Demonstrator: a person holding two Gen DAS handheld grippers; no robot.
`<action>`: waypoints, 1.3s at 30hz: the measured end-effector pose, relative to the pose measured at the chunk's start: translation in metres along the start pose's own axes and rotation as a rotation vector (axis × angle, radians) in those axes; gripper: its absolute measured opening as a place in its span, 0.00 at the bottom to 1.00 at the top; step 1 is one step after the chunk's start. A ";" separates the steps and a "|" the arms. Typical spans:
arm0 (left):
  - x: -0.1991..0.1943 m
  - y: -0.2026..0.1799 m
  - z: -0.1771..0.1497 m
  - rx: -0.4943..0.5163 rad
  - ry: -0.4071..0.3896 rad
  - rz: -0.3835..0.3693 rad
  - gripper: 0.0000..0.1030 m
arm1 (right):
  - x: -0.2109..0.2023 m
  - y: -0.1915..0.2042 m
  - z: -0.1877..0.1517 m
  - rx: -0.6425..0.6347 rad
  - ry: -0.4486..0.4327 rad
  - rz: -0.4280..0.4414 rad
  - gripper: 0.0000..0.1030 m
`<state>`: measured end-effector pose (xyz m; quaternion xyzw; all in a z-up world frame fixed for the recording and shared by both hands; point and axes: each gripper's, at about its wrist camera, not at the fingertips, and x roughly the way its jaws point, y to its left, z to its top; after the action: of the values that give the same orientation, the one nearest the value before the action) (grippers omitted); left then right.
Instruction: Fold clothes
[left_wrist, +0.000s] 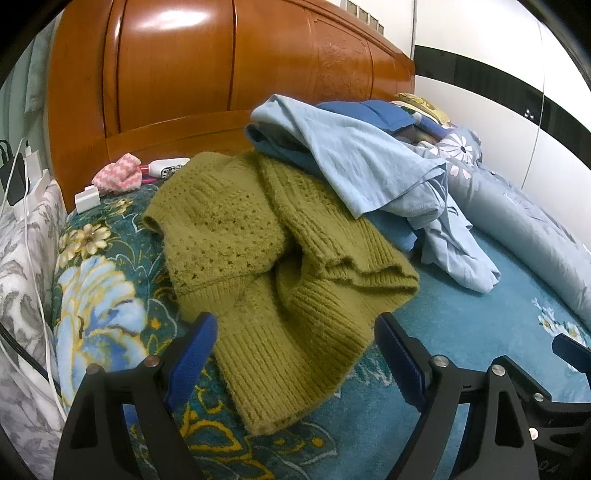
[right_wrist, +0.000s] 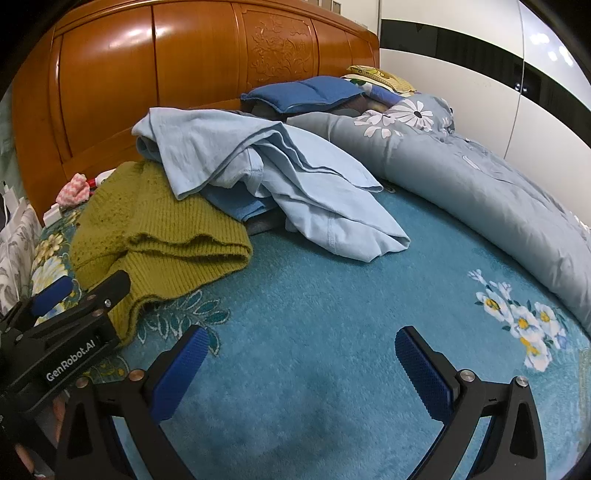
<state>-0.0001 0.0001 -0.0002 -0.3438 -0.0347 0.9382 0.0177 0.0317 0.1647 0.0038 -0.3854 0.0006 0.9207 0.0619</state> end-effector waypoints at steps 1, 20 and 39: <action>0.001 0.000 0.000 0.003 0.000 0.002 0.85 | 0.000 0.000 0.000 0.000 0.000 0.000 1.00; 0.001 0.006 0.002 0.007 -0.009 -0.001 0.85 | 0.004 0.006 -0.002 -0.004 0.007 0.009 1.00; 0.000 0.006 0.002 0.008 -0.010 -0.004 0.85 | 0.002 0.011 0.001 -0.010 0.010 0.005 1.00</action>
<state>-0.0016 -0.0056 0.0011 -0.3387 -0.0320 0.9401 0.0206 0.0284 0.1542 0.0022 -0.3902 -0.0028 0.9189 0.0577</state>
